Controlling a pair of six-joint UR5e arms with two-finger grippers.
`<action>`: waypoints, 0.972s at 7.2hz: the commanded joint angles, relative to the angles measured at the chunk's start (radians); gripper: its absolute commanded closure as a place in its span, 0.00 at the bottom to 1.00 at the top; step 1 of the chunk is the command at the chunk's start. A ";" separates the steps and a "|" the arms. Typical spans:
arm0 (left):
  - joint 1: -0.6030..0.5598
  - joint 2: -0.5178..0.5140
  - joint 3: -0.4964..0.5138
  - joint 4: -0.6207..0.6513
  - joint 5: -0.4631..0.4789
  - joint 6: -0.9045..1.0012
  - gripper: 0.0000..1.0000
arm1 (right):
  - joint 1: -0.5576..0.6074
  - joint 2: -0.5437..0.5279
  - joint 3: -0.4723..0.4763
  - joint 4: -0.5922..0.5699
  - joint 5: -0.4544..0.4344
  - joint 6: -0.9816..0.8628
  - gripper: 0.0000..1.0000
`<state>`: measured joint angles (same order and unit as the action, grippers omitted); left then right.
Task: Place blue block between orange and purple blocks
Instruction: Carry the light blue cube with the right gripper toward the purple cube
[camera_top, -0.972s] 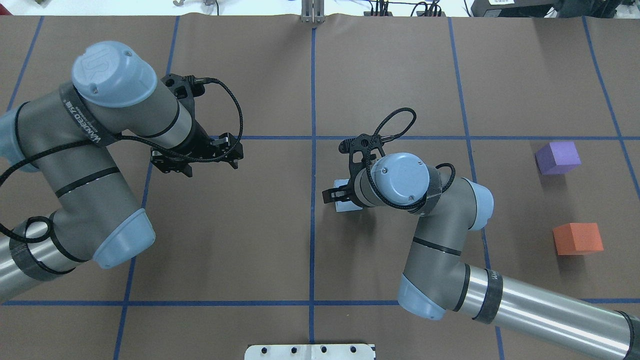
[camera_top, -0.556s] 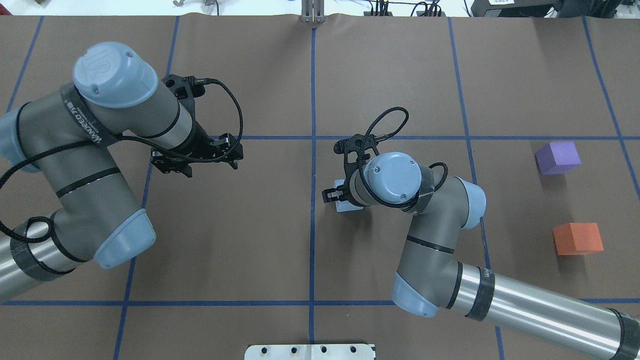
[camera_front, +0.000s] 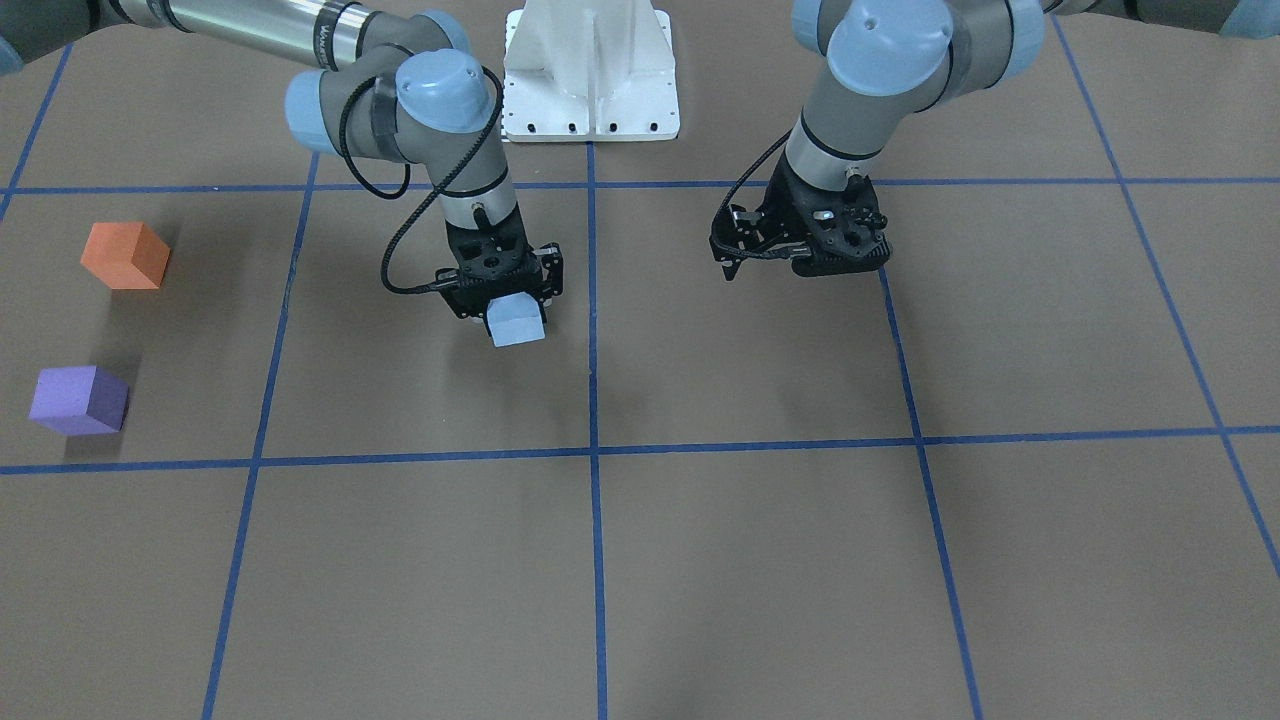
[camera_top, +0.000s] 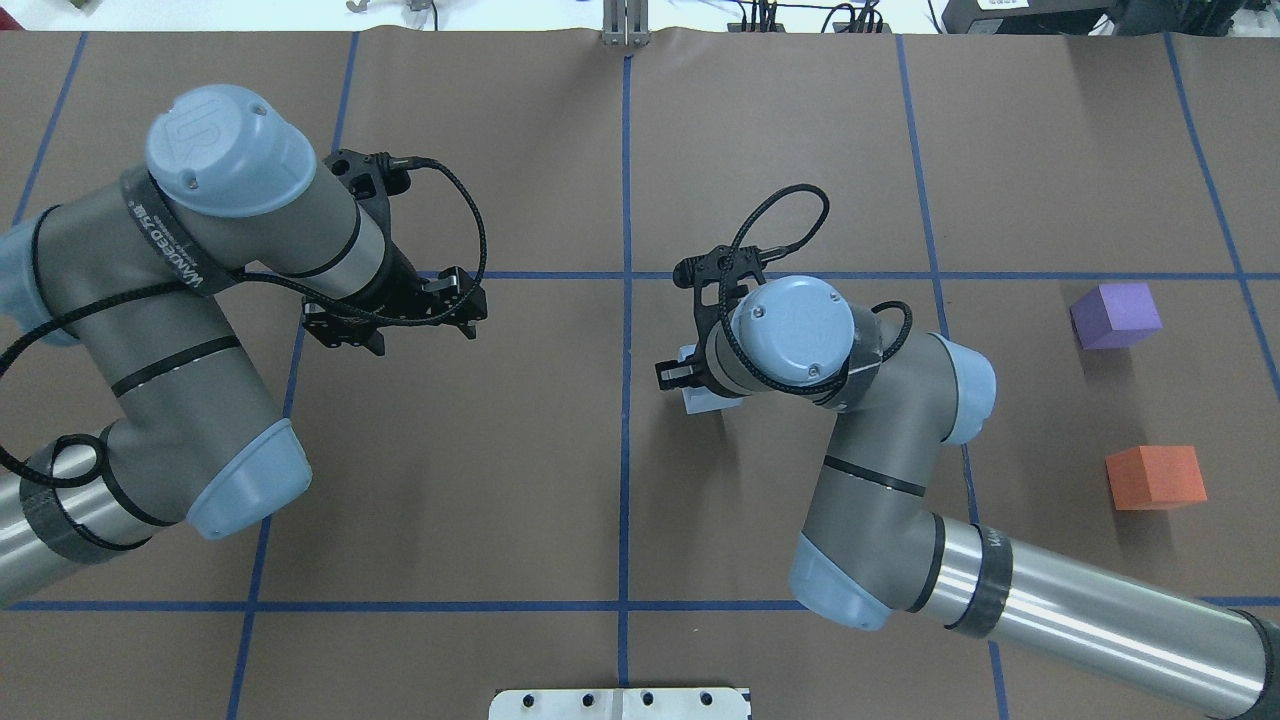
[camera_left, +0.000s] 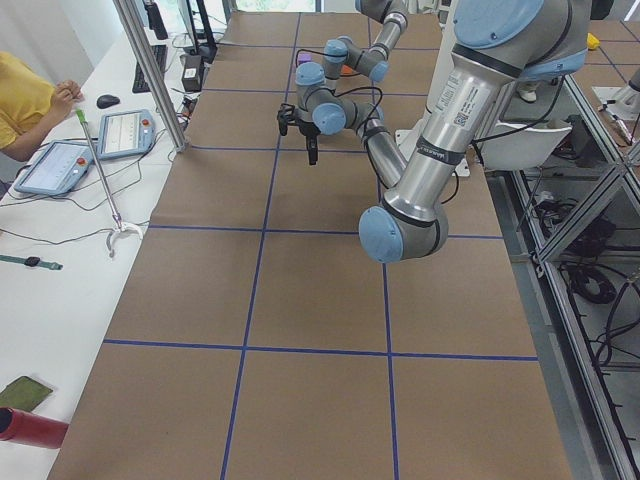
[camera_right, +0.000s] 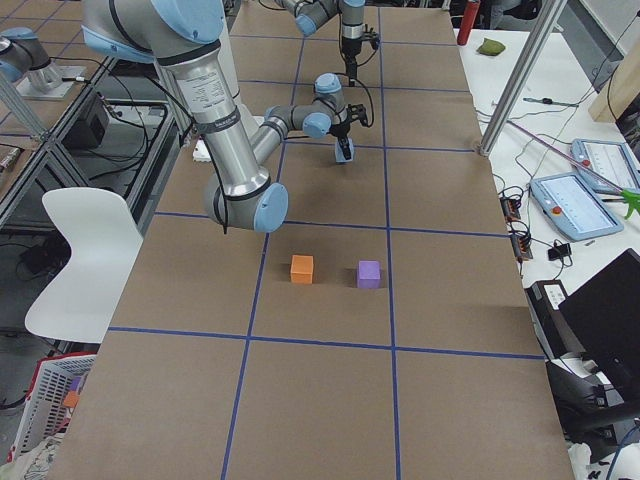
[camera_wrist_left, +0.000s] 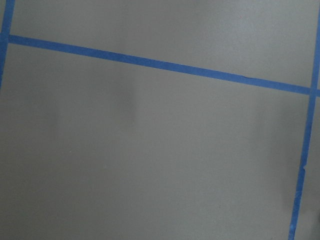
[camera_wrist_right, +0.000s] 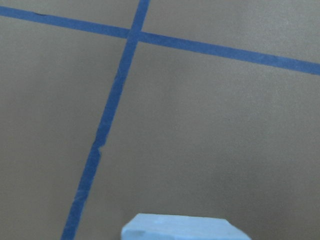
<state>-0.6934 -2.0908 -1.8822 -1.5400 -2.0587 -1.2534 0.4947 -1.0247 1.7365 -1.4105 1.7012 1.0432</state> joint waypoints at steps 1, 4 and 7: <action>-0.001 0.002 -0.006 0.001 0.000 -0.006 0.00 | 0.137 -0.165 0.200 -0.108 0.137 -0.002 0.97; -0.002 0.003 -0.005 0.003 0.000 -0.008 0.00 | 0.391 -0.376 0.213 -0.056 0.366 -0.154 0.97; 0.000 0.009 -0.003 0.003 0.000 -0.008 0.00 | 0.505 -0.558 0.123 0.111 0.439 -0.253 0.97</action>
<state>-0.6940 -2.0829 -1.8851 -1.5370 -2.0586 -1.2609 0.9605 -1.5294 1.9065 -1.3660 2.1176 0.8098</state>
